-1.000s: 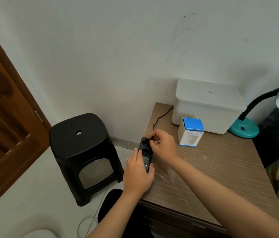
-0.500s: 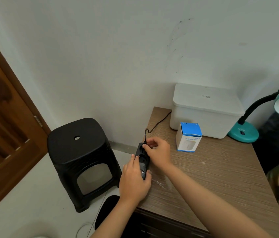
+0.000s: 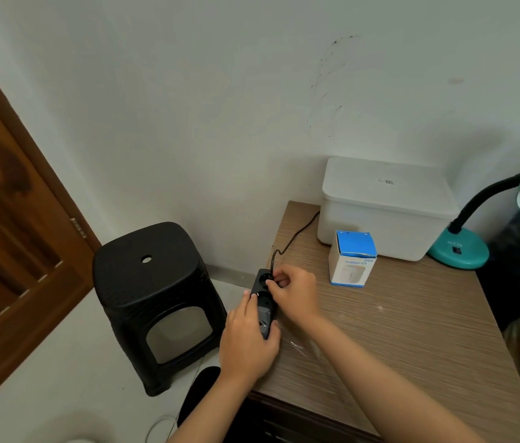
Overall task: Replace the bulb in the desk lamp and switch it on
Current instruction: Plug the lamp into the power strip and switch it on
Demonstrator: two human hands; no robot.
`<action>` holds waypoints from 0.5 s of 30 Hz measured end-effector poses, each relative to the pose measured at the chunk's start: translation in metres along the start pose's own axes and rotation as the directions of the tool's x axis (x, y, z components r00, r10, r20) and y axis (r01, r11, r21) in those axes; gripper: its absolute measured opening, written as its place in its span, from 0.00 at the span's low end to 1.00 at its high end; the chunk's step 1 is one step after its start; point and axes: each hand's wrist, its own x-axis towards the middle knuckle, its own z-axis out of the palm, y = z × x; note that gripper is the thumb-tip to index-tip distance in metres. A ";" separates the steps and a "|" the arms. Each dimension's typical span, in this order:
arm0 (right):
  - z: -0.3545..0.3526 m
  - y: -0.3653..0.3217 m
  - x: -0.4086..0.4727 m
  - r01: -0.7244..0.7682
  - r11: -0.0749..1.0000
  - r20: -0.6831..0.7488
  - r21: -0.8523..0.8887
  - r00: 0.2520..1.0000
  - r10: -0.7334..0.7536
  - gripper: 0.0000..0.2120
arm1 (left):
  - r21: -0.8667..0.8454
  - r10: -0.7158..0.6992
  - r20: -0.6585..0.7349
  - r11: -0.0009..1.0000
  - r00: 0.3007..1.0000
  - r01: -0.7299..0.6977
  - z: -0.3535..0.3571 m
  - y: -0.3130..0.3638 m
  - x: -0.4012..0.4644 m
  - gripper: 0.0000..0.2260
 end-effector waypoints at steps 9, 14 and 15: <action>0.000 0.004 0.007 -0.090 0.996 0.037 0.006 0.995 0.090 0.06 | 0.003 -0.003 -0.030 1.000 1.000 0.003 0.002 -0.002 0.001 0.29; -0.003 0.007 0.009 -0.114 0.993 0.037 -0.002 0.993 0.114 0.08 | 0.015 0.002 -0.043 1.000 0.999 -0.001 0.004 -0.003 0.002 0.29; -0.002 0.006 0.009 -0.121 0.993 0.038 -0.015 0.992 0.121 0.08 | 0.020 0.003 -0.044 1.000 0.999 -0.002 0.005 -0.004 0.002 0.29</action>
